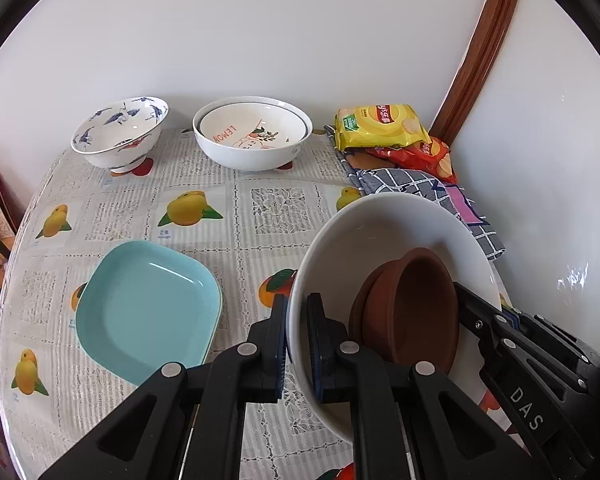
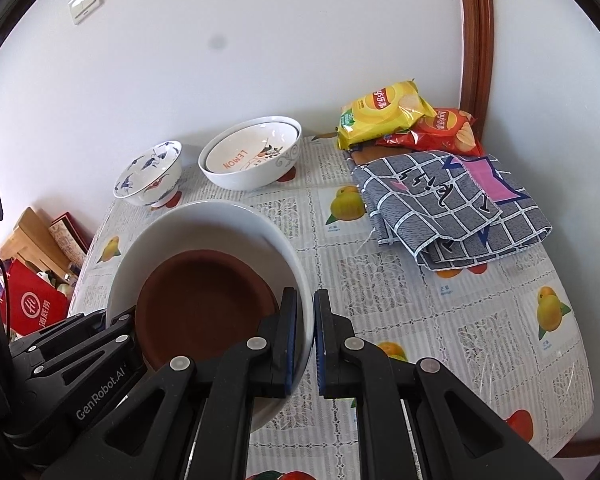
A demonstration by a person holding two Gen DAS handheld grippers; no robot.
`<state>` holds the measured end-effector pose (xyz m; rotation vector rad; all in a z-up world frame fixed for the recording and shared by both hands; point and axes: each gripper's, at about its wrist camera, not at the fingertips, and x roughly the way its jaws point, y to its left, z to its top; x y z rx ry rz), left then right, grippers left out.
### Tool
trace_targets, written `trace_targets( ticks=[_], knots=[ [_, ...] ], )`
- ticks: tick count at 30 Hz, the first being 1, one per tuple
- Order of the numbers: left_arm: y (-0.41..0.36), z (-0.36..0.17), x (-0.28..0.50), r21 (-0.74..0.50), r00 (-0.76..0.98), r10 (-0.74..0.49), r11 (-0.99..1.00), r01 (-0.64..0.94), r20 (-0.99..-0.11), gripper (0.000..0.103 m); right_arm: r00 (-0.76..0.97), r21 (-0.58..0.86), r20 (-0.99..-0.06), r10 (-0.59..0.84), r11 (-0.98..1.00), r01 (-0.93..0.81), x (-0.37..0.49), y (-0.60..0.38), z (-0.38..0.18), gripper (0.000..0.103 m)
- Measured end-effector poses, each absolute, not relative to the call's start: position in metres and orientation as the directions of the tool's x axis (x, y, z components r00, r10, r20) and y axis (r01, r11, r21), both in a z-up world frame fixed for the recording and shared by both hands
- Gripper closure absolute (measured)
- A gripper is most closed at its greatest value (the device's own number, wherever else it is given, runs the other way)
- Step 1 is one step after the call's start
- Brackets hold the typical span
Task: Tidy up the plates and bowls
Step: 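Lift the white bowl with both grippers and carry it over the teal plate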
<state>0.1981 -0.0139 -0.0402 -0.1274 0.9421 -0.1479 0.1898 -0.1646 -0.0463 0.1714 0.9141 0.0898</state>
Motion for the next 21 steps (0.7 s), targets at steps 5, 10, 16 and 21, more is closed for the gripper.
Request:
trace_targets(
  ticks=[5,10,16,21],
  knots=[
    [-0.005,-0.039,0.196,-0.178,0.583,-0.178,0.982,0.059,-0.793,0.093,0.609,0.185,-0.778,0.156,0.983,-0.016,0.189,-0.155,-0.044,0.095],
    [0.004,-0.04,0.194,-0.174,0.585,-0.169,0.983,0.048,-0.793,0.093,0.608,0.189,-0.777,0.165,0.982,-0.026,0.19,-0.147,-0.044,0.095],
    [0.017,-0.04,0.192,-0.178,0.589,-0.162,0.984,0.03,-0.792,0.093,0.606,0.188,-0.776,0.175,0.981,-0.043,0.19,-0.134,-0.045,0.095],
    [0.027,-0.041,0.191,-0.18,0.59,-0.153,0.984,0.012,-0.793,0.093,0.603,0.189,-0.776,0.184,0.98,-0.056,0.192,-0.122,-0.046,0.095]
  ],
)
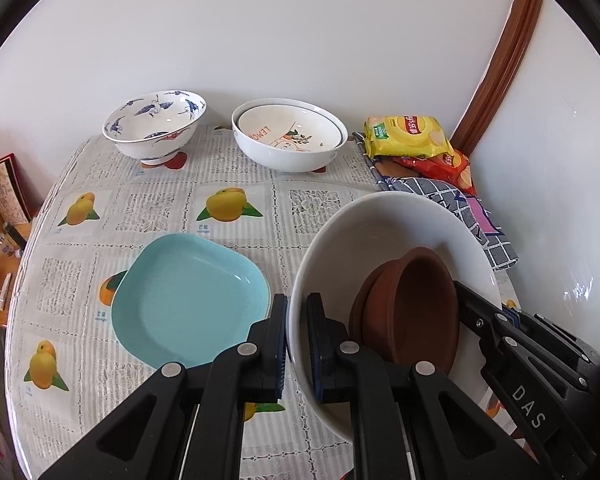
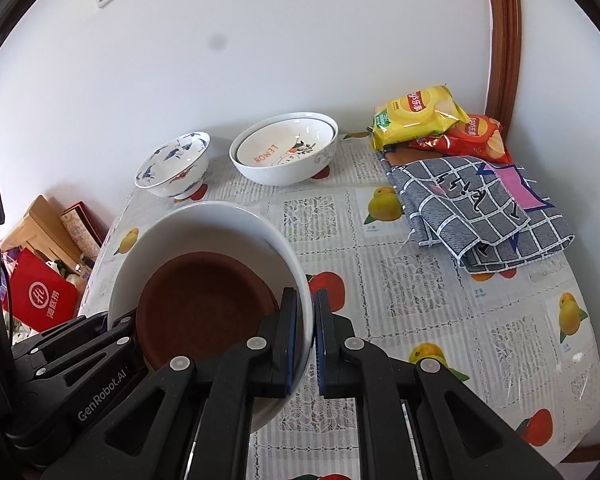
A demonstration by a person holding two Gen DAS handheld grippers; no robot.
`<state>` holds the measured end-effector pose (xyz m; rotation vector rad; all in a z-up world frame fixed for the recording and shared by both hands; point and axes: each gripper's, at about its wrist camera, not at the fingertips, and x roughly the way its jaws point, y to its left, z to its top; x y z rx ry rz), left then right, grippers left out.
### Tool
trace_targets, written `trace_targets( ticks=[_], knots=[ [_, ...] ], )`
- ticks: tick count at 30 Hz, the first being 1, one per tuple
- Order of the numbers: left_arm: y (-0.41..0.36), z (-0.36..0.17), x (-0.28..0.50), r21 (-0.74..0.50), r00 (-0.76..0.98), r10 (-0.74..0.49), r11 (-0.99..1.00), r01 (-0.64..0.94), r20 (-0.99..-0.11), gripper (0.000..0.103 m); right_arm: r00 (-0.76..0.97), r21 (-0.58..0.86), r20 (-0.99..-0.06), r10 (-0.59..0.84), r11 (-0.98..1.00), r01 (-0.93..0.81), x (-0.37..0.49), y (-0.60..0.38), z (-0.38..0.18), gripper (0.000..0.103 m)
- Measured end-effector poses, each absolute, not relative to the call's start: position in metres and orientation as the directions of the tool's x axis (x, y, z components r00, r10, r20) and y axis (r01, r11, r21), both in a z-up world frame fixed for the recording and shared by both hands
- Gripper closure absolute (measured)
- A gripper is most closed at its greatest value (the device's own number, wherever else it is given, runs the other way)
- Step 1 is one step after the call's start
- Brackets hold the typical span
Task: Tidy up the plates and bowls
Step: 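Lift the white bowl with both grippers and carry it over the teal plate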
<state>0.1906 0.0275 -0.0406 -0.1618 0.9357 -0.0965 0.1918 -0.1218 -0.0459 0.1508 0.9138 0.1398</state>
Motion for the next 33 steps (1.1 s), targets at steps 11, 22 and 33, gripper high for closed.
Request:
trace_targets(
  ticks=[11,22,33],
  knots=[
    [0.058,-0.051,0.193,-0.189,0.581,-0.134,0.981,-0.034,-0.802,0.093,0.582,0.189,-0.786,0.207,0.978,-0.093,0.2,-0.091,-0.054,0.095],
    [0.086,-0.064,0.198,-0.207,0.572,-0.126,0.975,-0.077,-0.81,0.093,0.562,0.185,-0.796,0.224,0.975,-0.126,0.211,-0.064,-0.064,0.095],
    [0.11,-0.078,0.208,-0.215,0.558,-0.118,0.97,-0.111,-0.822,0.093,0.538,0.176,-0.81,0.232,0.972,-0.154,0.225,-0.039,-0.077,0.095]
  ],
)
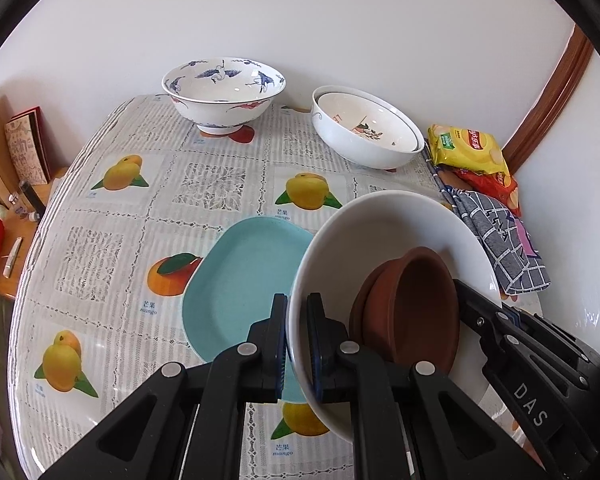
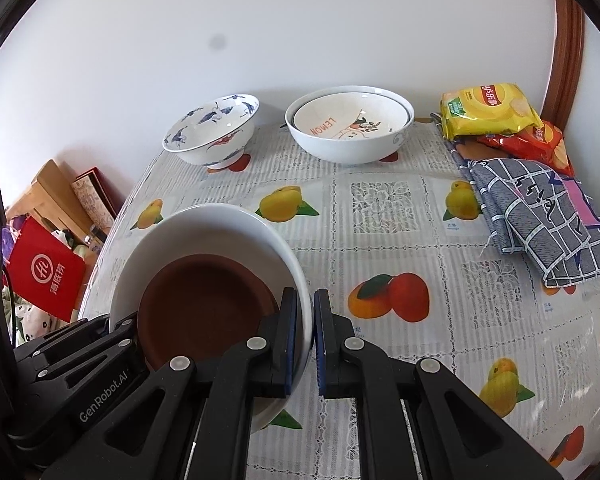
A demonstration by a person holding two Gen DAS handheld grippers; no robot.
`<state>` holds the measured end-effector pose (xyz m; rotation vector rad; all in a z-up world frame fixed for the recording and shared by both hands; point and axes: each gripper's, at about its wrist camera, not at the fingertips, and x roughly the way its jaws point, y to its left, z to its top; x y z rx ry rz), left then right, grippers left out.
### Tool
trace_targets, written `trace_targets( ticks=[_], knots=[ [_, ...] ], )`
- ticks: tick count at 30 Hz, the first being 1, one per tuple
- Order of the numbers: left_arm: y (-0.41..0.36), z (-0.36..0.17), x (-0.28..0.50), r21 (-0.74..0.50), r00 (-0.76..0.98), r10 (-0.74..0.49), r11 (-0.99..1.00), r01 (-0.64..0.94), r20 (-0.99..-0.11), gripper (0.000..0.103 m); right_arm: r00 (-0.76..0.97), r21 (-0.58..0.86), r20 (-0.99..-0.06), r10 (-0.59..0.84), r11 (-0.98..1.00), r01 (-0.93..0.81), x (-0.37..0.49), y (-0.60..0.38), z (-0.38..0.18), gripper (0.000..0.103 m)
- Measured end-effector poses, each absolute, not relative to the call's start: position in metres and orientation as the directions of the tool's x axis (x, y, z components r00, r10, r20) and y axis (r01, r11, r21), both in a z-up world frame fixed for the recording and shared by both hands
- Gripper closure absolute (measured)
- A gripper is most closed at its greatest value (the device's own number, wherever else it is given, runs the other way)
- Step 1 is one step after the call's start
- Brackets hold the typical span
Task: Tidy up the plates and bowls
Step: 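Lift the white bowl with both grippers and carry it over the teal plate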
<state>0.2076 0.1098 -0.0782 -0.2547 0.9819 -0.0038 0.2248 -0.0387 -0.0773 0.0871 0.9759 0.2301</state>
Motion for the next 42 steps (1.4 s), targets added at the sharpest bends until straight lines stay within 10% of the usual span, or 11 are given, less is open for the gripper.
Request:
trace_targets(
  ticks=[42],
  knots=[
    [0.154,-0.135,0.236,-0.184,0.474,-0.072,0.963,-0.194,-0.877,0.093,0.41,0.193,-0.875,0.26,0.961,-0.197,0.267,0.01,-0.14,0.095]
  ],
)
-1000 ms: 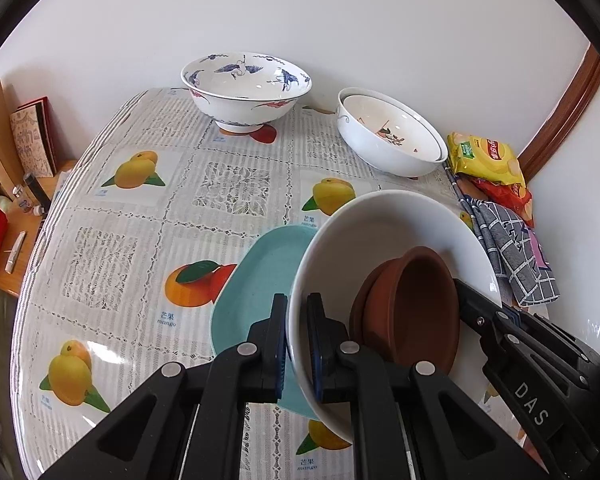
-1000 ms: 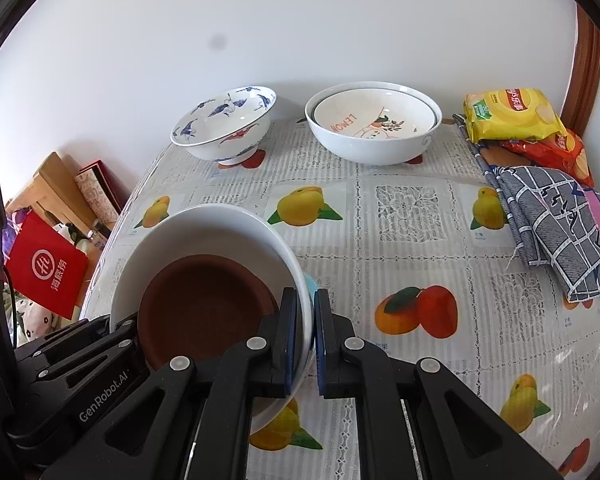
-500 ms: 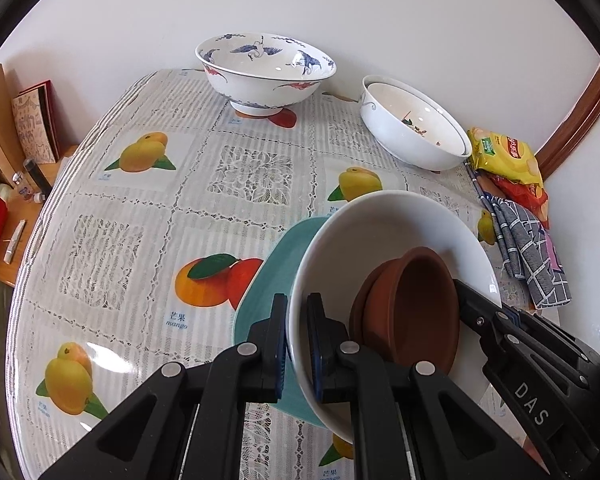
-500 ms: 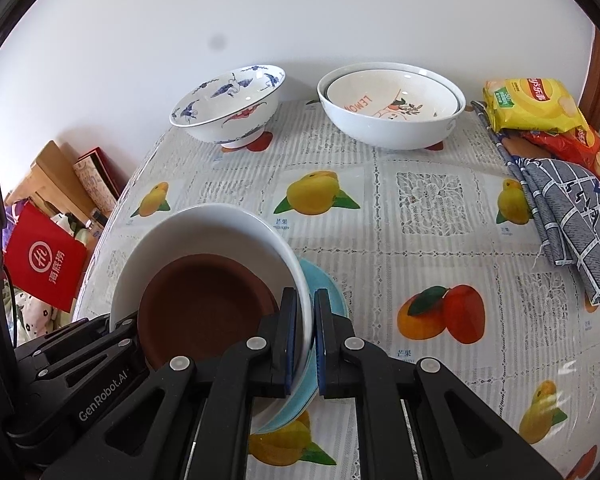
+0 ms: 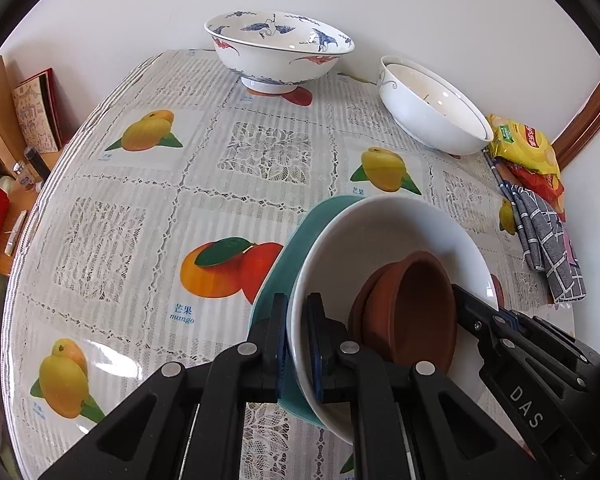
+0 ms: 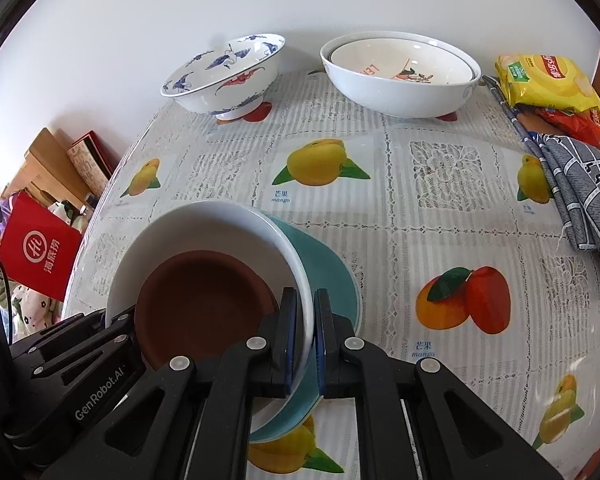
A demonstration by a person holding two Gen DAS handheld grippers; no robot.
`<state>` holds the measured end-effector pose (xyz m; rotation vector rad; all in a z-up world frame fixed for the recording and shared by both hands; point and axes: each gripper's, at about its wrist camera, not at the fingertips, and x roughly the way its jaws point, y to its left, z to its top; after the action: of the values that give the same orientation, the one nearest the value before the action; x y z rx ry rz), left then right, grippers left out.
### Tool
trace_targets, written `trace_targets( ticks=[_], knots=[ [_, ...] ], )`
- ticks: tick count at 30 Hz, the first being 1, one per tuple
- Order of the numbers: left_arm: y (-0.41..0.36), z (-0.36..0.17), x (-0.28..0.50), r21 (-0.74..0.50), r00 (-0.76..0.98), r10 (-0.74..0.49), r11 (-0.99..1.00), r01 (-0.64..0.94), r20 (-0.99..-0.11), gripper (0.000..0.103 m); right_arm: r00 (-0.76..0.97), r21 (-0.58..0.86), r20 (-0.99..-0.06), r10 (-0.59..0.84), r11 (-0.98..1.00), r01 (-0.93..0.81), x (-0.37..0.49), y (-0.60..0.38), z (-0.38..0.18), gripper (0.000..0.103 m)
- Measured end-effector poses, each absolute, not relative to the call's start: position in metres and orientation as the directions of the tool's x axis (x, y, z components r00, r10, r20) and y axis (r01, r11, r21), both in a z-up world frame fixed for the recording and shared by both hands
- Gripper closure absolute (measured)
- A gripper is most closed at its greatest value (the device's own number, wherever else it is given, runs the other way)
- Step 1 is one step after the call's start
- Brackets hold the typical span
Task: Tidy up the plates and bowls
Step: 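Lift the white bowl with both grippers and carry it over the teal plate, then lower the white bowl onto the teal plate and open both grippers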
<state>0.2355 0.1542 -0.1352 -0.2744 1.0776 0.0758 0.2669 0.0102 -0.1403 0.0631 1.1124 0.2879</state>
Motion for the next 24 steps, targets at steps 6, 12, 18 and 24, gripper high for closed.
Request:
trace_targets(
  ticks=[6,12,18,24],
  knots=[
    [0.1553,-0.1356,0.2363,-0.176,0.48,-0.064,0.966,-0.191,-0.875,0.092,0.411,0.193,-0.873,0.263,0.96,-0.203,0.2679,0.0125,-0.143,0.096],
    [0.1542,-0.1357,0.2364,-0.171,0.482,-0.064,0.968,-0.181,-0.874,0.092,0.422,0.185,-0.868,0.262,0.959,-0.216,0.2673,0.0125,-0.1425,0.096],
    [0.1529,-0.1351,0.2357,-0.155,0.483,-0.051,0.972,-0.178,-0.874,0.09,0.43,0.169,-0.867,0.251,0.961,-0.221,0.2659,0.0109,-0.1394,0.094],
    [0.1532,-0.1343,0.2326,-0.149,0.476,-0.052,0.974,-0.169,-0.878,0.088,0.448,0.146,-0.862,0.236,0.963,-0.227,0.2618,0.0102,-0.1347,0.092]
  ],
)
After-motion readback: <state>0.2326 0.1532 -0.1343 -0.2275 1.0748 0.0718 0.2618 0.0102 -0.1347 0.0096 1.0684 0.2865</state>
